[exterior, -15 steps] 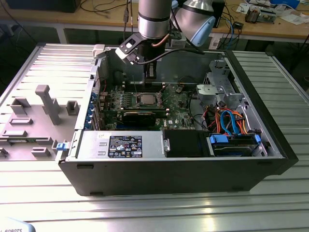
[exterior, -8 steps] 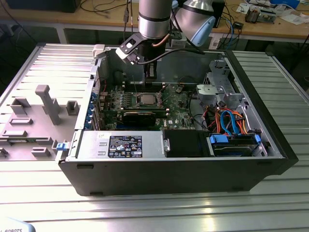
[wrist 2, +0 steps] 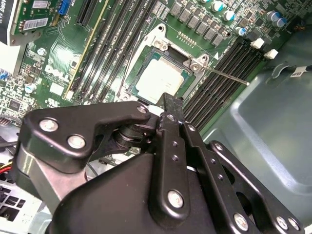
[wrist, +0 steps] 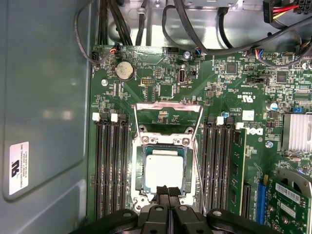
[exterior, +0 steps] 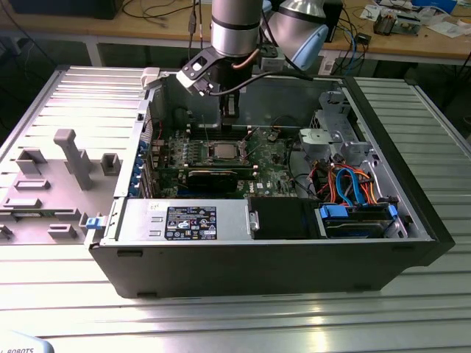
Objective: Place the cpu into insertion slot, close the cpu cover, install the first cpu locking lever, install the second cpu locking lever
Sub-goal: 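Close the cpu cover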
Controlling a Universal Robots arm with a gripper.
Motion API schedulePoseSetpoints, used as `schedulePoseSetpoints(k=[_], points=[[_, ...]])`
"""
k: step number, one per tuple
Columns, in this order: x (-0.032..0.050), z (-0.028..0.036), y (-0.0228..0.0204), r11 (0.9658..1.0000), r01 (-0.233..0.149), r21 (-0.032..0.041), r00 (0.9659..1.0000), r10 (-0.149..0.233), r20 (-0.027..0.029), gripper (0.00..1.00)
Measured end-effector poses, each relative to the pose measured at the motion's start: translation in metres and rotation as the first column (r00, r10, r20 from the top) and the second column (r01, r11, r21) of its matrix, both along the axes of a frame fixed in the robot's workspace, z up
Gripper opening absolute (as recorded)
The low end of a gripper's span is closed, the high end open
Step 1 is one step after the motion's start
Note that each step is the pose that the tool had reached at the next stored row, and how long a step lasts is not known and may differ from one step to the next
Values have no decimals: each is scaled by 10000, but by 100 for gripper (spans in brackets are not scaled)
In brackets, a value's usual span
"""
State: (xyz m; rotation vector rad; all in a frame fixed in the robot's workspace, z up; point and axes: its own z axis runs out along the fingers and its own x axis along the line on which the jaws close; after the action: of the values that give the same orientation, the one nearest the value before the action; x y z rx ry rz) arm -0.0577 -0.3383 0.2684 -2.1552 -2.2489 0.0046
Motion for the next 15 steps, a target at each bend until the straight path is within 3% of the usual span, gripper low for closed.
schedulePoseSetpoints(k=[4, 15], points=[[0, 53, 0, 10000, 1, 2, 10000, -1, 1, 11], [5, 55, 0, 10000, -1, -1, 10000, 1, -1, 11]])
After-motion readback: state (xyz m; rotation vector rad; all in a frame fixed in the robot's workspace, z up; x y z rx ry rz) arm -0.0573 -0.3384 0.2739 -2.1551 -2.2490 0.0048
